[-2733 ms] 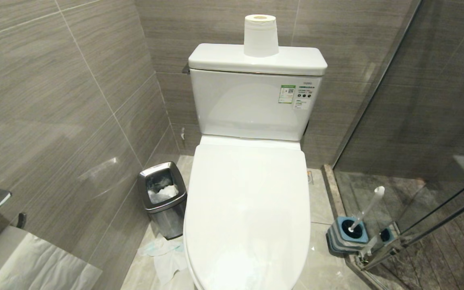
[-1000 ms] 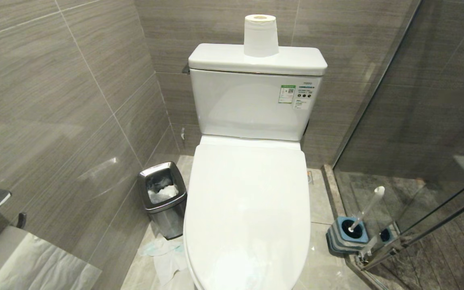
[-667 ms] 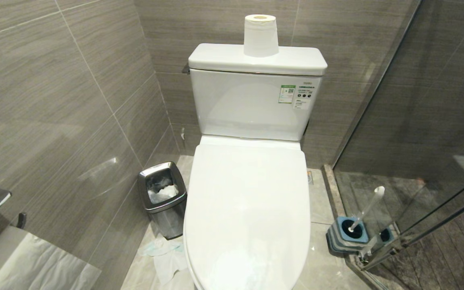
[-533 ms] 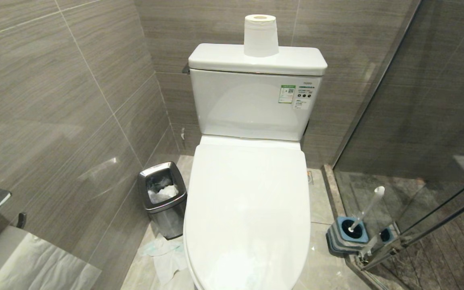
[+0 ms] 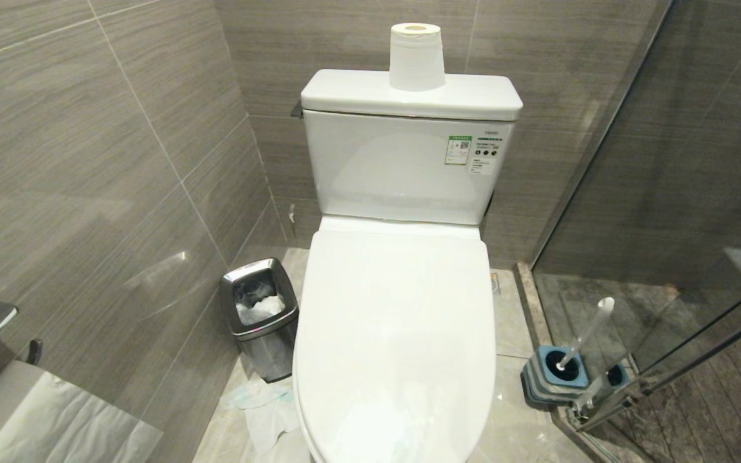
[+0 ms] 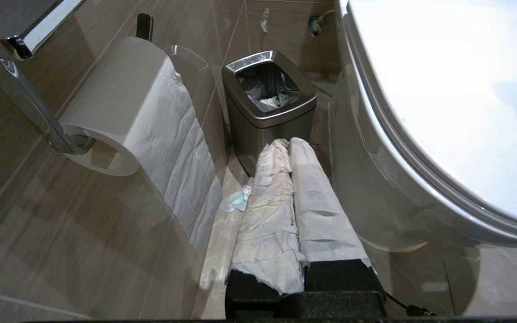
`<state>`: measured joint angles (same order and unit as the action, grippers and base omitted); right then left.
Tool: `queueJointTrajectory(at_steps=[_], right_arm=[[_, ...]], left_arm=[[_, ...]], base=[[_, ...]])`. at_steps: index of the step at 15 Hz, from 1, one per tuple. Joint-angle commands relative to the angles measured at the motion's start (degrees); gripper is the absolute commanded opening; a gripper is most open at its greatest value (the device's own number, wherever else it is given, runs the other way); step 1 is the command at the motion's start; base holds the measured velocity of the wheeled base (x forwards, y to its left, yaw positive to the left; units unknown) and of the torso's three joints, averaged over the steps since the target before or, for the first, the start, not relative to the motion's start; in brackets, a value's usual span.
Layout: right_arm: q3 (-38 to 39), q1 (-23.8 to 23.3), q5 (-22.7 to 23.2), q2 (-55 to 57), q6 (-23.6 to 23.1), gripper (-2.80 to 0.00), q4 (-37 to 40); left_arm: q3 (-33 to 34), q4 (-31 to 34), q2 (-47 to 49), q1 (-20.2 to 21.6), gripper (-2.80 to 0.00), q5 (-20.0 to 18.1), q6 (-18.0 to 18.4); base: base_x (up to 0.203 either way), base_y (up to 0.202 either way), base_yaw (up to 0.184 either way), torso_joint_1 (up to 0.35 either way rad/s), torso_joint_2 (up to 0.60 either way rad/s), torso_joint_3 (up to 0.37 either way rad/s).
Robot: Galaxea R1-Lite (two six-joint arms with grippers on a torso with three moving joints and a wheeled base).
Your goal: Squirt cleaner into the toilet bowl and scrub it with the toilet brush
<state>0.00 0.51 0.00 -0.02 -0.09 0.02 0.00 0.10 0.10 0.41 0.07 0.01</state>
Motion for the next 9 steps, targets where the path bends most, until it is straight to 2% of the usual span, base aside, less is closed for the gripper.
queueJointTrajectory(at_steps=[1,9], right_arm=[[0.1,0.0,0.0,0.0,0.0,-2.8,0.0],[0.1,0.0,0.1,0.0,0.0,-2.8,0.0]], left_arm=[[0.0,0.0,0.1,0.0,-2.8,0.0,0.1],[0.0,0.0,0.1,0.0,-2.8,0.0,0.0]], base=[[0.0,0.0,0.0,0.0,0.0,0.0],[0.0,0.0,0.0,0.0,0.0,0.0]])
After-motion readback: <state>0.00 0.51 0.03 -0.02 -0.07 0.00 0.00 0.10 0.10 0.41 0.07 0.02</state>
